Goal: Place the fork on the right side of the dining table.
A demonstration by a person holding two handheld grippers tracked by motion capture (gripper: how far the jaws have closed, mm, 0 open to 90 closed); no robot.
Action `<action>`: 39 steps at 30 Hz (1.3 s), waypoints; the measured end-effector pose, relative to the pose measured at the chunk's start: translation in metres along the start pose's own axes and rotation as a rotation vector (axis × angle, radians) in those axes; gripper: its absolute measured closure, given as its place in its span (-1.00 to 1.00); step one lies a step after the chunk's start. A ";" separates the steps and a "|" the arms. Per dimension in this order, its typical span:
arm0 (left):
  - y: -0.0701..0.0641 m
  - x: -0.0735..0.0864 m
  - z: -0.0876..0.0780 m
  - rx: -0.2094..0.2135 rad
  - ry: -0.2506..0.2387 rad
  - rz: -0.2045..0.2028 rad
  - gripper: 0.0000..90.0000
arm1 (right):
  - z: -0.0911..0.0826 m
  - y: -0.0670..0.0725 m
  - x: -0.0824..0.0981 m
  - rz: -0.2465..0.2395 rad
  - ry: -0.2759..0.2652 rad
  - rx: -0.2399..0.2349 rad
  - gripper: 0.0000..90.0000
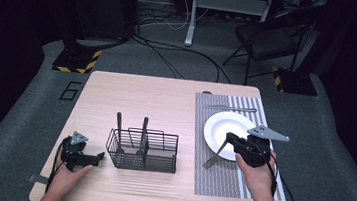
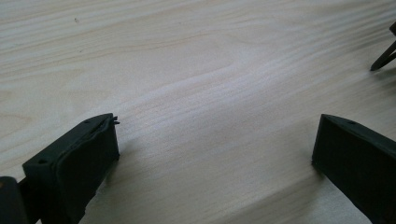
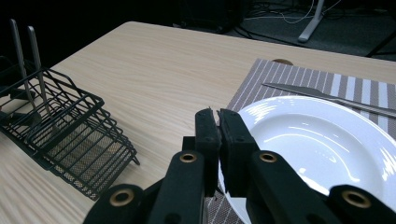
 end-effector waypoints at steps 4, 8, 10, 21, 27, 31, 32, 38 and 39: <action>0.000 0.000 0.000 0.000 0.000 0.000 -1.00 | -0.004 -0.006 0.006 0.039 -0.012 0.004 0.92; 0.000 0.000 0.000 0.000 0.000 0.000 -1.00 | -0.008 -0.013 0.014 0.074 -0.019 0.014 0.91; 0.000 0.000 0.000 0.000 0.000 0.000 -1.00 | -0.008 -0.014 0.015 0.082 -0.020 0.016 0.91; 0.000 0.000 0.000 0.000 0.000 0.000 -1.00 | -0.014 -0.026 0.030 0.170 -0.043 0.028 0.90; 0.000 0.000 0.000 0.000 0.000 0.000 -1.00 | -0.018 -0.041 0.049 0.273 -0.064 0.027 0.89; 0.000 0.000 0.000 0.000 0.000 0.000 -1.00 | -0.019 -0.047 0.058 0.308 -0.064 0.038 0.87; 0.000 0.000 0.000 0.000 0.000 0.000 -1.00 | -0.019 -0.049 0.061 0.322 -0.064 0.041 0.87; 0.000 0.000 0.000 0.000 0.000 0.000 -1.00 | -0.019 -0.062 0.080 0.405 -0.059 0.045 0.84; 0.000 0.000 0.000 0.002 0.000 0.000 -1.00 | -0.019 -0.064 0.084 0.417 -0.057 0.044 0.84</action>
Point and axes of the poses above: each handheld gripper's, and its own axes: z roughly forward along the jaws, x roughly out of its underside, y roughly to its left, the point moved 5 cm from there along z, roughly forward along the jaws, and after that the axes turned 15 degrees about -z, right-handed, at the moved point
